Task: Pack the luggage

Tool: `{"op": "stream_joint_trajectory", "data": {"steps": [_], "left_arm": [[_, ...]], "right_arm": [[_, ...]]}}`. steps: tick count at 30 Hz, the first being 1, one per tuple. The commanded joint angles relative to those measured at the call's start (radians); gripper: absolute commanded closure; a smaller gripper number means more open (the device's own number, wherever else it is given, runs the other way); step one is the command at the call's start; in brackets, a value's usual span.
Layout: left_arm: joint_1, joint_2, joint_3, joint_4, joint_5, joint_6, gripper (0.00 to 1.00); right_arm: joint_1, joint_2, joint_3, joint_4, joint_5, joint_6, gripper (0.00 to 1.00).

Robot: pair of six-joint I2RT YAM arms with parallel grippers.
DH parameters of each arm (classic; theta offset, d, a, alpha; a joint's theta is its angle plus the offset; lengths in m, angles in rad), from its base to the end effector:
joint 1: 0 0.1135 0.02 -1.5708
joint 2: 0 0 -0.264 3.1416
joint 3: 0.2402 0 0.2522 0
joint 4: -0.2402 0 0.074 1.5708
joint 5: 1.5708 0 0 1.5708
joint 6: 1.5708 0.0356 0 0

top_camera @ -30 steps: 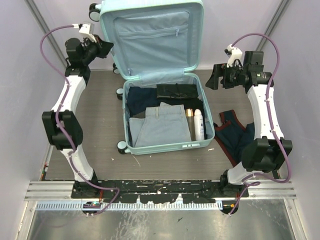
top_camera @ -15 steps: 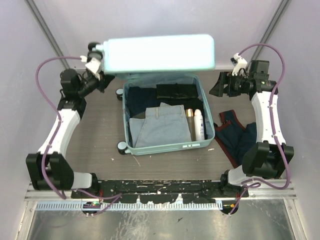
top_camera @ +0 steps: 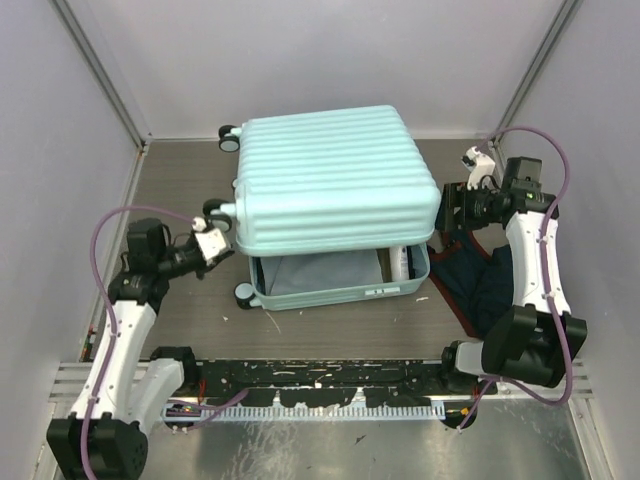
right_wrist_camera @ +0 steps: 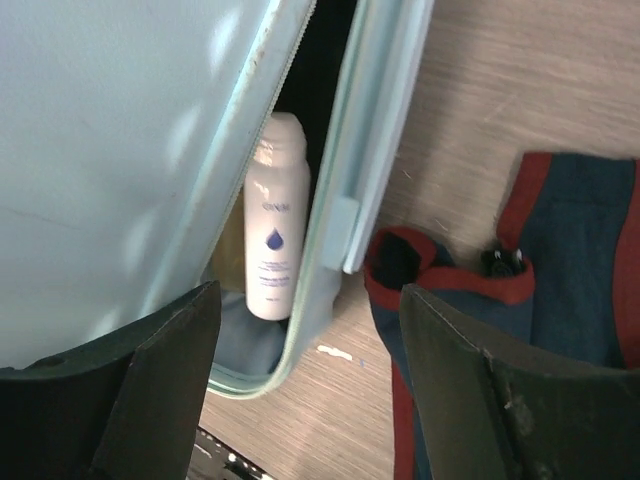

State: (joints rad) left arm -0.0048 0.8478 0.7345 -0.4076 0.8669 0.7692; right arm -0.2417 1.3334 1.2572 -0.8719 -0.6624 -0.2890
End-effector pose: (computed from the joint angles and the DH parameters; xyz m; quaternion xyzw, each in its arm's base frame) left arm 0.1795 -0.0280 0.2951 0.4913 0.6478 -0.1676 0.5576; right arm 0.2638 -0.0425 0.3284 -0.1209 0.8976 0.2227 0.3607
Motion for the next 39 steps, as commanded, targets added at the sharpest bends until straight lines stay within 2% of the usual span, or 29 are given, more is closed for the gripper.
{"op": "stream_joint_trajectory", "data": {"steps": [1, 6, 8, 13, 17, 21, 26, 29, 33, 39], "left_arm": [[-0.004, -0.136, -0.07, -0.198, 0.059, 0.31, 0.84], [-0.006, -0.27, -0.18, -0.476, 0.05, 0.669, 0.81], [-0.006, -0.318, -0.213, -0.537, 0.019, 0.739, 0.81], [-0.006, -0.412, -0.222, -0.612, -0.068, 0.694, 0.8], [-0.006, -0.425, -0.162, -0.584, -0.13, 0.484, 0.79], [-0.004, -0.389, -0.061, -0.399, -0.238, 0.098, 0.74], [-0.004, -0.278, 0.071, -0.239, -0.372, -0.272, 0.63], [-0.004, -0.131, 0.156, -0.184, -0.473, -0.432, 0.6], [0.005, 0.113, 0.316, -0.219, -0.545, -0.631, 0.54], [0.059, 0.425, 0.497, -0.27, -0.47, -0.82, 0.45]], "right_arm": [[-0.041, -0.055, -0.044, -0.012, 0.021, -0.113, 0.24], [-0.07, -0.039, -0.11, -0.034, 0.098, -0.269, 0.23], [-0.072, -0.028, -0.127, -0.039, 0.117, -0.3, 0.24], [-0.072, 0.004, -0.146, -0.033, 0.097, -0.327, 0.26], [-0.072, 0.058, -0.148, 0.028, 0.109, -0.315, 0.29], [-0.072, 0.111, -0.131, 0.057, 0.048, -0.299, 0.31], [-0.041, 0.123, -0.174, 0.099, -0.045, -0.291, 0.32], [0.0, 0.1, -0.23, 0.123, -0.067, -0.308, 0.33], [0.087, 0.035, -0.3, 0.136, -0.071, -0.329, 0.33], [0.227, -0.077, -0.397, 0.173, -0.054, -0.317, 0.32]]}}
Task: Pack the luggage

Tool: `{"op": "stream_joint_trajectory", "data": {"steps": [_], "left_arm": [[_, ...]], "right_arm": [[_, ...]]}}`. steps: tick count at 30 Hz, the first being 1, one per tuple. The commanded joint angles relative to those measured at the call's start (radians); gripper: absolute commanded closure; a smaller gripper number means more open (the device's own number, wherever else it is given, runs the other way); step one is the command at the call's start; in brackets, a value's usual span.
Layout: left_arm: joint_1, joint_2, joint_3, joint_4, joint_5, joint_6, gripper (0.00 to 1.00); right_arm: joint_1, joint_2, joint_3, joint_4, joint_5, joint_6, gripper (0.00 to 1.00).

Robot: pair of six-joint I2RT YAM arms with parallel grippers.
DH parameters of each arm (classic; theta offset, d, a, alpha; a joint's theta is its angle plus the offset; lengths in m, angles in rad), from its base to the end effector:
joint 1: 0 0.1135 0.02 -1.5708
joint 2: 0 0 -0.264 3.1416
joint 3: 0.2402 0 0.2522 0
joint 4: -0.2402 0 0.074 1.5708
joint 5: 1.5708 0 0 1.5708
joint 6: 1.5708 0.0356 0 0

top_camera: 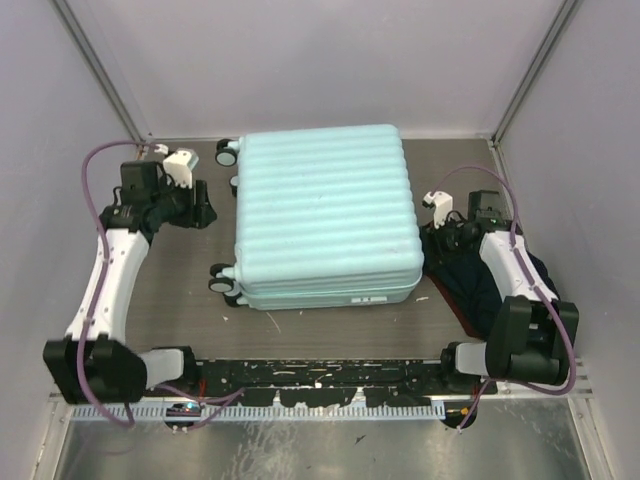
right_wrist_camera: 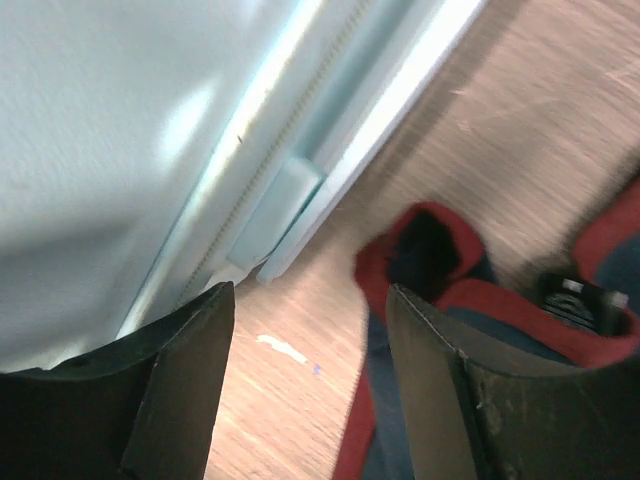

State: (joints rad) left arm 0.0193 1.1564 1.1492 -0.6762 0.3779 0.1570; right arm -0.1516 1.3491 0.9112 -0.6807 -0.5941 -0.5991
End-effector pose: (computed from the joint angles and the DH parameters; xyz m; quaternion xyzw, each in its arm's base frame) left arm 0.2423 -0.0085 0.3458 0.1415 0.8794 -0.1319 0.4349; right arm 0.2546 -0.0187 0.2284 -0.2707 0.8941 0.1868 0.3040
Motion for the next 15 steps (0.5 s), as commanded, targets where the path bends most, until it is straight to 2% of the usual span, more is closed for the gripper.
{"op": "stream_joint_trajectory", "data": {"steps": [1, 4, 8, 12, 15], "left_arm": [[0.036, 0.167, 0.101, -0.002, 0.019, -0.22, 0.44], [0.045, 0.293, 0.155, -0.007, 0.027, -0.246, 0.43], [0.046, 0.487, 0.265, -0.029, 0.107, -0.237, 0.45], [0.039, 0.637, 0.371, -0.034, 0.297, -0.245, 0.48], [-0.02, 0.726, 0.449, -0.054, 0.375, -0.206, 0.56]], "right_arm": [[0.173, -0.11, -0.061, -0.019, -0.112, -0.013, 0.33], [0.25, -0.163, -0.094, 0.008, -0.078, -0.002, 0.33], [0.323, -0.201, -0.117, 0.027, -0.06, -0.001, 0.32], [0.35, -0.251, -0.135, 0.041, -0.069, -0.026, 0.32], [0.352, -0.308, -0.152, 0.054, -0.087, -0.054, 0.31]]}}
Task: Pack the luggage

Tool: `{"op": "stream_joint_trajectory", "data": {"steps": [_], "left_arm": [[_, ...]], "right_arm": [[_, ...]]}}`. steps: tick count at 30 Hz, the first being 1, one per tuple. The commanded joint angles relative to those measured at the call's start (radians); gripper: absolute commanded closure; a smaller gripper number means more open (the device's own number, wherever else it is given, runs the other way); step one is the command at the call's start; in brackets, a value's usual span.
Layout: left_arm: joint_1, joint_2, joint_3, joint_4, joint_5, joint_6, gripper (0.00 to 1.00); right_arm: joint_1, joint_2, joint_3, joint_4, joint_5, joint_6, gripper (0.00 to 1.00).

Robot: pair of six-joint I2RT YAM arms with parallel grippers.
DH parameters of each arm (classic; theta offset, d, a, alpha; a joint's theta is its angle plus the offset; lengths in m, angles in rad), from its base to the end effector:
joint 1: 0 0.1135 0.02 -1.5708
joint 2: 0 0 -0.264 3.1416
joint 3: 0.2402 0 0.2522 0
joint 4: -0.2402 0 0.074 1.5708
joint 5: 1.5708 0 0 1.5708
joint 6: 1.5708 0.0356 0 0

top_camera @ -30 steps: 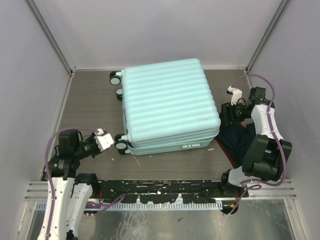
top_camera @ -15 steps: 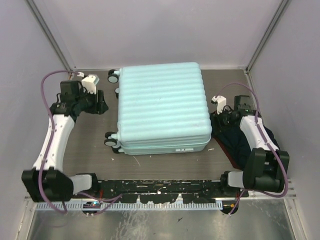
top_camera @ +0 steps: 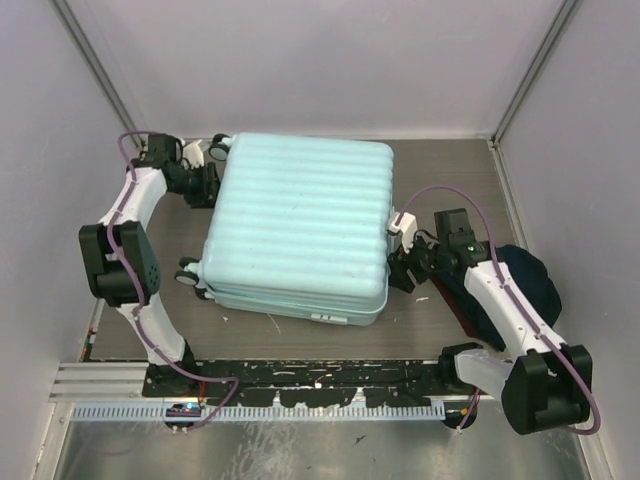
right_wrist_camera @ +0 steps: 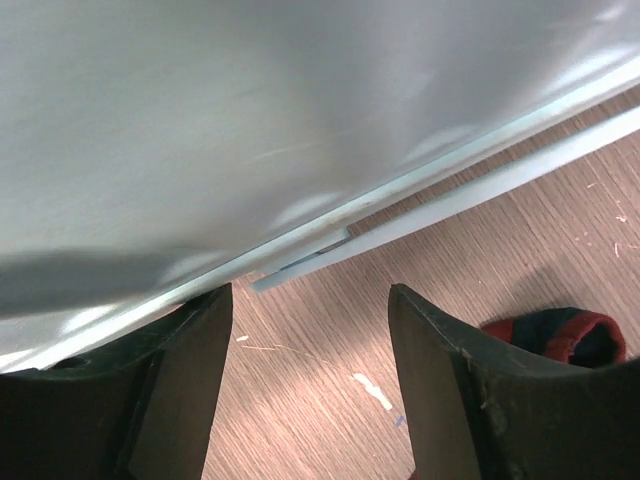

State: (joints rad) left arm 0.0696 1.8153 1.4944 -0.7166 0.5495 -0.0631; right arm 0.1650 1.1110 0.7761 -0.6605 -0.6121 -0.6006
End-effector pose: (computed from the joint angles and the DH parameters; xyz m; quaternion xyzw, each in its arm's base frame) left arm 0.3887 0.0085 0.2595 0.0098 0.9312 -0.2609 0.2545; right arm 0.2038 0.0547 0.2397 -0.4208 0.8162 0.2236 0.3266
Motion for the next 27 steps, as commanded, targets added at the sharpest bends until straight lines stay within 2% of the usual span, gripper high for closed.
{"op": "stream_joint_trajectory", "data": {"steps": [1, 7, 12, 14, 18, 21, 27], "left_arm": [[-0.098, 0.093, 0.133, -0.015, 0.217, 0.03, 0.57], [-0.24, 0.264, 0.321, -0.02, 0.247, 0.067, 0.69], [-0.234, 0.397, 0.552, -0.023, 0.147, 0.059, 0.71], [-0.199, 0.422, 0.662, -0.041, 0.08, 0.049, 0.67], [-0.098, 0.381, 0.789, -0.047, -0.033, -0.016, 0.5], [-0.029, 0.244, 0.743, -0.028, -0.125, -0.044, 0.39], [0.077, -0.099, 0.406, -0.012, -0.378, -0.145, 0.32]], "right_arm": [[0.039, -0.085, -0.026, 0.039, -0.077, -0.061, 0.32], [0.04, -0.114, -0.078, 0.093, -0.011, -0.107, 0.31], [0.04, -0.121, -0.067, 0.089, 0.033, -0.124, 0.31], [0.04, -0.148, -0.07, 0.077, 0.02, -0.139, 0.31], [0.048, -0.181, -0.093, 0.108, -0.024, -0.107, 0.32], [0.066, -0.184, -0.116, 0.167, -0.027, -0.047, 0.32], [0.149, -0.156, -0.119, 0.247, -0.024, 0.029, 0.3]]}}
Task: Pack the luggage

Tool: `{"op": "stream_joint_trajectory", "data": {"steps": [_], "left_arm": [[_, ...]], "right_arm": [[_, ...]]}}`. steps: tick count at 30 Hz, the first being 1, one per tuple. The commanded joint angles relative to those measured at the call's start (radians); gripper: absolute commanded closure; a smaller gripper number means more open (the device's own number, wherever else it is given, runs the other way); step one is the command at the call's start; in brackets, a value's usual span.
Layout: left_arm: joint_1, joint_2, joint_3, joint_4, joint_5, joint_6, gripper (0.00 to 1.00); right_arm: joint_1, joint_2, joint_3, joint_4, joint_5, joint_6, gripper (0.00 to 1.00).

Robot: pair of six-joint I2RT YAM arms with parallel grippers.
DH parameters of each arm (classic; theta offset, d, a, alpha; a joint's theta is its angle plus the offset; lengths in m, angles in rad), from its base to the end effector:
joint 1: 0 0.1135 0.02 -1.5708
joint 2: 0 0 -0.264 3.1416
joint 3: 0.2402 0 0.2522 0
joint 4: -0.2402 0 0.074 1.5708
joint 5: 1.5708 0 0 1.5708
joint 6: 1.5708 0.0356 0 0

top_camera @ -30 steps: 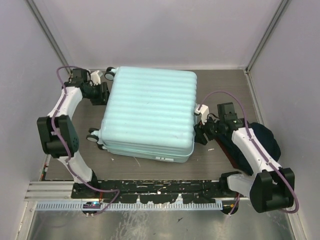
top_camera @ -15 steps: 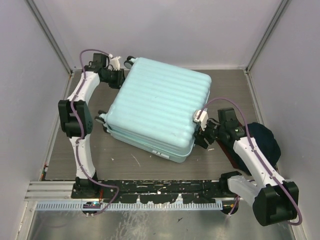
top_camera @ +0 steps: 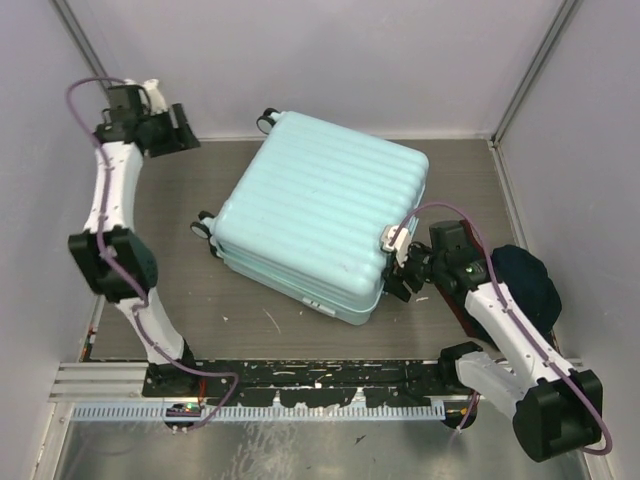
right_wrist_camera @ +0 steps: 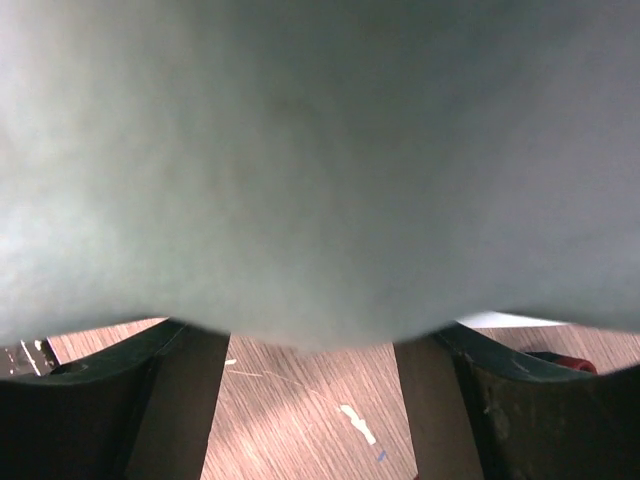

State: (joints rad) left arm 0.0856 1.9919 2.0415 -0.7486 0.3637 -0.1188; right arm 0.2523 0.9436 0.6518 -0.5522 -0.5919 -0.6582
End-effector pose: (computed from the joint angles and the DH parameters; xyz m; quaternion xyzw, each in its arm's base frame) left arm 0.4511 0.0260 0.3575 -0.0150 0.8947 -0.1708 0.4125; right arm 0.1749 0.0656 0.2369 -0.4862 0.7574 0.1985 0.3880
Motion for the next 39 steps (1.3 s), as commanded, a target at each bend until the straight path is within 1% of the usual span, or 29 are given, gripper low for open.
{"op": "stream_joint_trajectory", "data": {"steps": [1, 3, 5, 7, 8, 9, 11, 14, 16, 18, 21, 22, 23, 27, 29, 32, 35, 36, 39], "left_arm": [[0.078, -0.336, -0.217, 0.008, -0.234, -0.119, 0.31], [0.115, -0.445, -0.338, -0.01, -0.293, -0.177, 0.3], [0.162, -0.53, -0.428, -0.047, -0.329, -0.24, 0.28], [0.202, -0.593, -0.492, -0.112, -0.348, -0.306, 0.25], [0.215, -0.613, -0.515, -0.15, -0.371, -0.334, 0.22], [0.218, -0.628, -0.527, -0.194, -0.414, -0.371, 0.21], [0.22, -0.644, -0.554, -0.263, -0.473, -0.401, 0.21], [0.224, -0.659, -0.62, -0.302, -0.497, -0.405, 0.2], [0.226, -0.669, -0.669, -0.3, -0.481, -0.412, 0.21], [0.227, -0.675, -0.714, -0.278, -0.466, -0.411, 0.21], [0.227, -0.675, -0.778, -0.244, -0.438, -0.403, 0.22], [0.227, -0.67, -0.793, -0.232, -0.432, -0.403, 0.22], [0.228, -0.664, -0.804, -0.217, -0.422, -0.406, 0.23], [0.229, -0.625, -0.844, -0.182, -0.357, -0.435, 0.26], [0.229, -0.609, -0.861, -0.169, -0.349, -0.446, 0.27], [0.235, -0.607, -0.878, -0.155, -0.36, -0.433, 0.27], [0.25, -0.604, -0.88, -0.164, -0.366, -0.414, 0.27], [0.251, -0.603, -0.882, -0.17, -0.363, -0.41, 0.27], [0.305, -0.611, -0.9, -0.19, -0.347, -0.409, 0.27]], "right_arm": [[0.085, 0.015, 0.004, 0.154, -0.043, 0.102, 0.29], [0.147, 0.034, 0.004, 0.19, -0.027, 0.129, 0.28], [0.219, 0.063, 0.009, 0.239, -0.009, 0.167, 0.27], [0.282, 0.101, 0.016, 0.3, -0.004, 0.23, 0.25], [0.306, 0.117, 0.024, 0.329, -0.01, 0.258, 0.24], [0.337, 0.133, 0.034, 0.358, -0.014, 0.286, 0.23], [0.38, 0.164, 0.079, 0.382, -0.034, 0.317, 0.21], [0.402, 0.183, 0.193, 0.317, -0.075, 0.308, 0.16], [0.4, 0.18, 0.293, 0.205, -0.067, 0.282, 0.11], [0.386, 0.171, 0.386, 0.071, -0.072, 0.245, 0.09], [0.307, 0.14, 0.474, -0.081, -0.117, 0.212, 0.09], [0.263, 0.133, 0.499, -0.124, -0.145, 0.204, 0.08], [0.192, 0.128, 0.539, -0.166, -0.18, 0.201, 0.08], [-0.035, 0.163, 0.649, -0.195, -0.289, 0.247, 0.08], [-0.129, 0.213, 0.687, -0.159, -0.311, 0.291, 0.09], [-0.268, 0.313, 0.72, -0.019, -0.338, 0.454, 0.11], [-0.362, 0.443, 0.761, 0.124, -0.294, 0.599, 0.17], [-0.377, 0.485, 0.778, 0.161, -0.263, 0.635, 0.19], [-0.39, 0.614, 0.864, 0.221, -0.157, 0.703, 0.24]]}}
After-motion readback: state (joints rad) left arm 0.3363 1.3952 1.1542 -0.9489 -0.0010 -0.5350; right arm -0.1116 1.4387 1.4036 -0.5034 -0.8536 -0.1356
